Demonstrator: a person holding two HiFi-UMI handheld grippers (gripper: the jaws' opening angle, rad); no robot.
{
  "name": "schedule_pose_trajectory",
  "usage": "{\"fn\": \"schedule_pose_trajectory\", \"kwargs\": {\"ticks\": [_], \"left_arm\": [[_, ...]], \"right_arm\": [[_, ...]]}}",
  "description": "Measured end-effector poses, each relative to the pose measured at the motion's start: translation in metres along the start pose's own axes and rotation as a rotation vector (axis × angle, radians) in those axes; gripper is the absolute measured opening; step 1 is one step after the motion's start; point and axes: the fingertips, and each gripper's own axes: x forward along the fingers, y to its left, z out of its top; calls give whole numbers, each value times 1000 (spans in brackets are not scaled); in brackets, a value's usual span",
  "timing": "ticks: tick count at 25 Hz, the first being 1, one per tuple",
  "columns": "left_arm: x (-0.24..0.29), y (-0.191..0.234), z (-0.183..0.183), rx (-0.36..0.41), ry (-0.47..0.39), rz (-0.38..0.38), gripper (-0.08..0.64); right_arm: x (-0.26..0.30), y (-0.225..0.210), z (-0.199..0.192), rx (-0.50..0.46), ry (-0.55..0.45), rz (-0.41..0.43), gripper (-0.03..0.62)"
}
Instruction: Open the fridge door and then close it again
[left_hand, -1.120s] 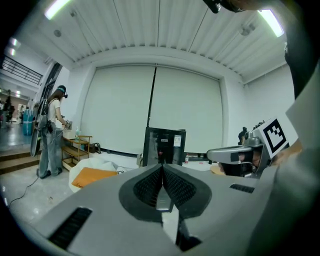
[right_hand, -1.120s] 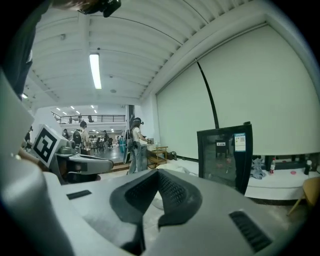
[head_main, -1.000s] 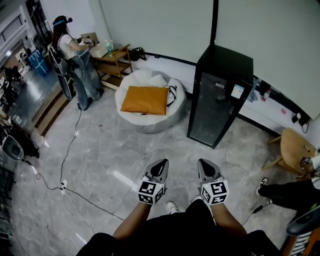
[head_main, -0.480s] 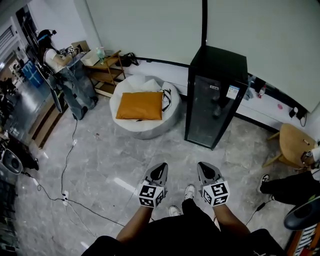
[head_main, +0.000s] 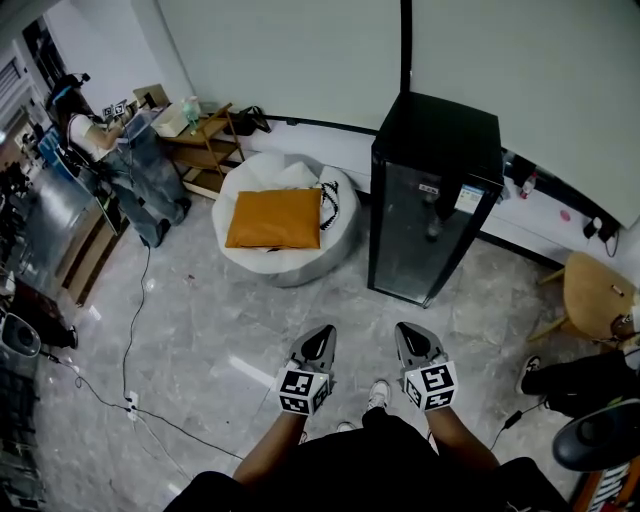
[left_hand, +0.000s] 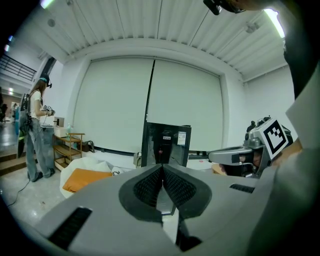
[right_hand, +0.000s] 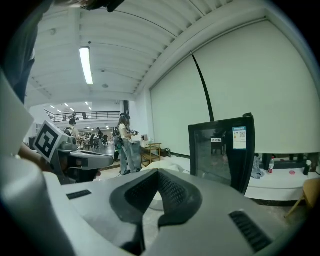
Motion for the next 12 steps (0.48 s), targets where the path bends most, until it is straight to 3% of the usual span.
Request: {"fn": "schedule_pose_trajectory", "kwargs": {"ticks": [12], "left_arm": [[77,29,19,29,37,43,25]], "right_arm": [[55,-49,22,-3,-18,46,18]]}}
